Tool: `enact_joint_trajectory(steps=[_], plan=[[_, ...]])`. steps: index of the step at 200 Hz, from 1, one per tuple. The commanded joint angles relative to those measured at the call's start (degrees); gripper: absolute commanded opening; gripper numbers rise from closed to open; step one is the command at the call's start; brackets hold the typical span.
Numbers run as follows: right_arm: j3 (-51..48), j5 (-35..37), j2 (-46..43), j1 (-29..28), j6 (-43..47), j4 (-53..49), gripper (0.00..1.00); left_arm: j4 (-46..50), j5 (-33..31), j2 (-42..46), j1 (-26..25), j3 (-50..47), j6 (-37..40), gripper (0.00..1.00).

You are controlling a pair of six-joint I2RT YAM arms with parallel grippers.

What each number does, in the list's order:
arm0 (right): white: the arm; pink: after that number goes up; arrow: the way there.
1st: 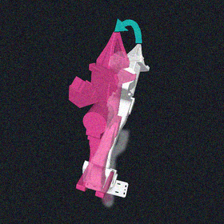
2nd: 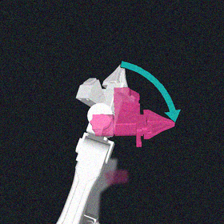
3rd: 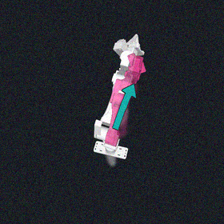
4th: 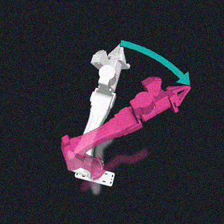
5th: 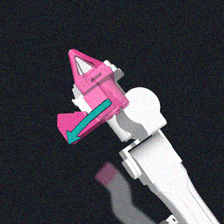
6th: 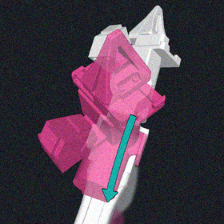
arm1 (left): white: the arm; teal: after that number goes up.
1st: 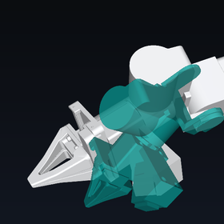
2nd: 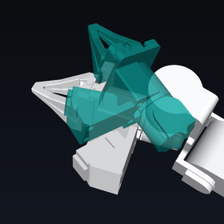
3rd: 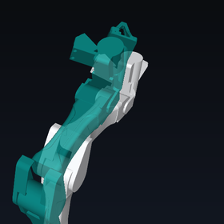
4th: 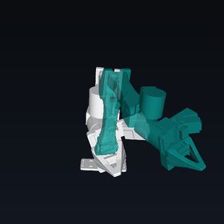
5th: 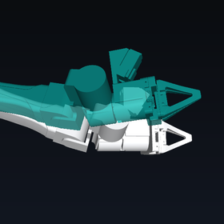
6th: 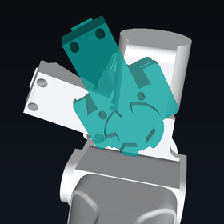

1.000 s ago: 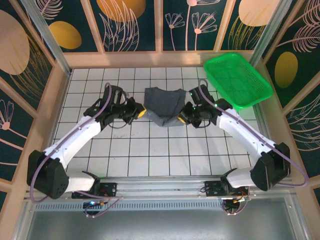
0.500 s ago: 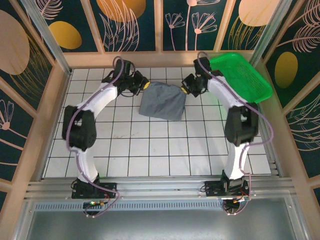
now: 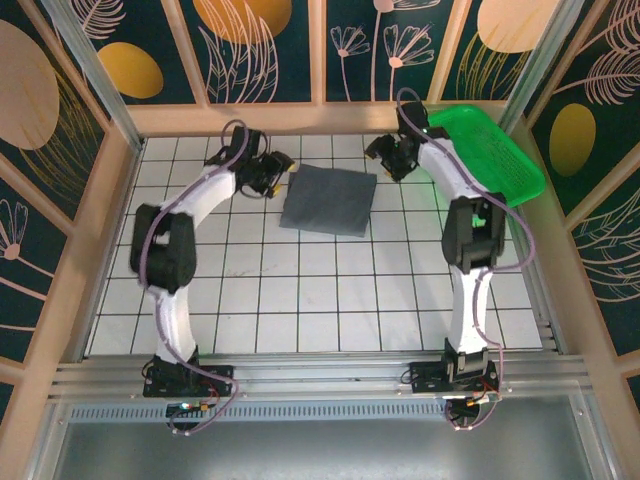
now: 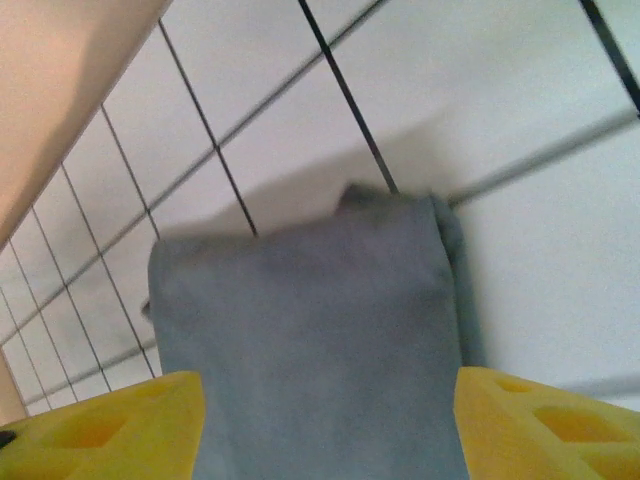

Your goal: Fold and stack the t-shirts

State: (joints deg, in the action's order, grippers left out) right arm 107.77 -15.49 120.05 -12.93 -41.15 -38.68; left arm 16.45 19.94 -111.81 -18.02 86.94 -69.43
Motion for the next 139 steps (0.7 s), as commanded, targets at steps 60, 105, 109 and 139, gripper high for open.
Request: enact_joint_trajectory(steps=[60, 105, 109, 139], plan=[[-38.5, -1.2, -34.8, -3.4, -5.2, 12.2, 0.65, -31.1, -2.6, 6.5, -16.7, -25.4, -26.5, 0.7], [-40.7, -1.7, -39.4, -4.0, -8.3, 12.0, 0.65, -33.3, -3.4, -2.5, -17.2, -20.8, -31.1, 0.7], [-40.6, -1.7, -39.6, -4.0, -8.5, 11.9, 0.65, -32.8, -3.2, -3.2, -17.3, -20.3, -31.3, 0.69], [-39.3, -1.7, -40.1, -4.0, -9.0, 11.5, 0.65, -32.6, -4.9, -6.4, -17.3, -19.5, -34.0, 0.64]])
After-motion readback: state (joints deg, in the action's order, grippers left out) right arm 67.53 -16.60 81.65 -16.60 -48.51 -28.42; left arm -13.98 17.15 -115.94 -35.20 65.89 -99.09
